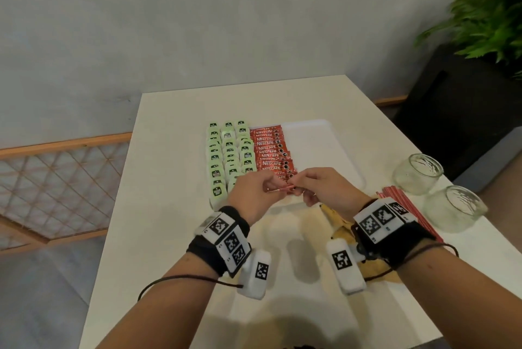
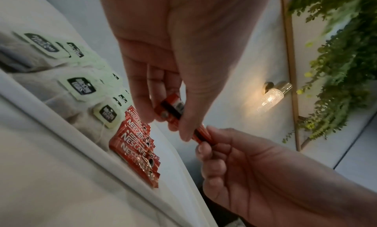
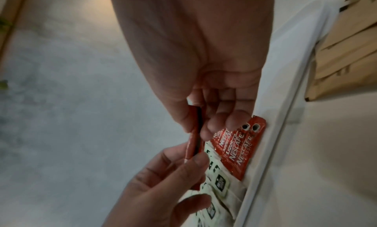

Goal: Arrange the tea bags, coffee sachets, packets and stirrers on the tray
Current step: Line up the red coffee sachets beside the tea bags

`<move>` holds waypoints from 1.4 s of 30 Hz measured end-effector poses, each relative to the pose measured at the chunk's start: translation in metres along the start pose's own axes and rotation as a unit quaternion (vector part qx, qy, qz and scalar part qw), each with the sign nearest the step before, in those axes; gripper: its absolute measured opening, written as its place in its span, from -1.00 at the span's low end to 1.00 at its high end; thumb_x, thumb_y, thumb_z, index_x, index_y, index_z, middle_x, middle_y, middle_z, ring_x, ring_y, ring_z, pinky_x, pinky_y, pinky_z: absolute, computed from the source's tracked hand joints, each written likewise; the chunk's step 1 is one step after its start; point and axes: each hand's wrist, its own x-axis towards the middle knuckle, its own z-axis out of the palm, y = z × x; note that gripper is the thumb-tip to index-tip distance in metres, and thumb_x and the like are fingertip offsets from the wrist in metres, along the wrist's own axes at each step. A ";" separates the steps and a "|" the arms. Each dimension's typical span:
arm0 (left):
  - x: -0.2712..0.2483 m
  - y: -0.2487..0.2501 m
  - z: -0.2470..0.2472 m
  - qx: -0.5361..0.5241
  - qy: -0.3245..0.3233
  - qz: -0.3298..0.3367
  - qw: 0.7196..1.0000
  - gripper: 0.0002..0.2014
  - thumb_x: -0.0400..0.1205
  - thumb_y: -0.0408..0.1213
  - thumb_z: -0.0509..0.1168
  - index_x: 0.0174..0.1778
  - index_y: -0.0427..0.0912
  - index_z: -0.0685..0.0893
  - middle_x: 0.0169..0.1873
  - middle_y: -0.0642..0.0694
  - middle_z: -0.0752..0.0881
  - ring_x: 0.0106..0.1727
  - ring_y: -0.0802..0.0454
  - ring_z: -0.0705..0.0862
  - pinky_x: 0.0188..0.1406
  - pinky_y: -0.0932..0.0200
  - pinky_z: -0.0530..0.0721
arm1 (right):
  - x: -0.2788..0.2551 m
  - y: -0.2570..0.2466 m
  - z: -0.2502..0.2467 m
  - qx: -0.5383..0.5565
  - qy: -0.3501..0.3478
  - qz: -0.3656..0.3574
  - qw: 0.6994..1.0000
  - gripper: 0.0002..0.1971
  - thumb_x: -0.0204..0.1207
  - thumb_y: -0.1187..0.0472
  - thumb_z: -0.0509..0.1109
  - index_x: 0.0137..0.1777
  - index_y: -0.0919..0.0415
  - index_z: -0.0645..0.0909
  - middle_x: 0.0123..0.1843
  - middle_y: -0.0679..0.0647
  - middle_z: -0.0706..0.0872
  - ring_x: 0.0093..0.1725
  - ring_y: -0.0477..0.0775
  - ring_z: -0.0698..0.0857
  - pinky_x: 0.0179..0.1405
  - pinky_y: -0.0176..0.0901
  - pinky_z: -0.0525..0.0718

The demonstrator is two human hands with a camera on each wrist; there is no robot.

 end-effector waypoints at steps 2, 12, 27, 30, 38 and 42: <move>-0.002 0.003 0.005 -0.019 -0.004 -0.040 0.999 -0.66 0.44 -0.25 0.59 0.11 -0.04 0.73 -0.09 0.13 0.73 -0.12 0.15 0.68 -0.07 0.28 0.65 | -0.004 0.003 -0.011 0.011 0.008 -0.012 1.000 -0.89 0.59 0.34 0.39 0.01 0.31 0.75 -0.24 0.11 0.73 -0.40 -0.09 0.61 -0.36 -0.29 0.61; -0.004 0.027 0.017 -0.204 -0.020 -0.161 0.965 -0.88 0.65 -0.19 0.39 -0.06 -0.17 0.75 -0.24 -0.02 0.79 -0.36 0.17 0.66 -0.32 0.25 0.69 | -0.010 0.002 -0.043 0.019 -0.031 -0.062 0.997 -0.77 0.50 0.34 0.52 0.14 0.19 0.70 -0.26 0.16 0.76 -0.38 -0.04 0.68 -0.28 -0.24 0.70; 0.016 0.000 0.004 0.265 0.010 -0.122 0.956 -0.86 0.52 0.04 0.45 -0.04 0.22 0.69 -0.01 0.23 0.68 0.15 0.12 0.61 0.40 -0.09 0.44 | 0.038 0.049 -0.024 -0.283 0.058 0.042 0.956 -0.85 0.53 -0.15 0.43 -0.10 -0.15 0.76 0.02 -0.24 0.78 0.11 -0.05 0.66 0.25 -0.04 0.30; 0.025 -0.001 0.010 0.331 0.006 -0.088 0.939 -0.81 0.52 0.06 0.43 0.03 0.24 0.68 0.05 0.17 0.65 0.22 0.05 0.51 0.37 -0.09 0.33 | 0.038 0.054 -0.021 -0.309 0.065 0.053 0.947 -0.86 0.54 -0.14 0.43 -0.11 -0.14 0.72 -0.08 -0.24 0.73 0.09 -0.03 0.64 0.23 -0.03 0.30; 0.040 -0.002 0.026 0.391 -0.059 -0.051 0.917 -0.85 0.54 0.08 0.41 -0.02 0.21 0.74 -0.02 0.23 0.73 0.16 0.08 0.56 0.38 -0.09 0.24 | 0.048 0.057 -0.022 -0.299 0.088 0.057 0.949 -0.69 0.41 -0.12 0.55 -0.05 -0.05 0.49 -0.14 -0.18 0.70 -0.06 -0.13 0.61 0.08 -0.07 0.27; 0.041 -0.001 0.025 0.408 -0.070 -0.050 0.909 -0.84 0.55 0.09 0.39 -0.01 0.20 0.74 -0.05 0.23 0.74 0.13 0.10 0.59 0.37 -0.08 0.24 | 0.045 0.053 -0.023 -0.287 0.084 0.055 0.953 -0.65 0.38 -0.13 0.57 -0.01 -0.03 0.53 -0.16 -0.17 0.69 -0.05 -0.10 0.62 0.16 -0.04 0.33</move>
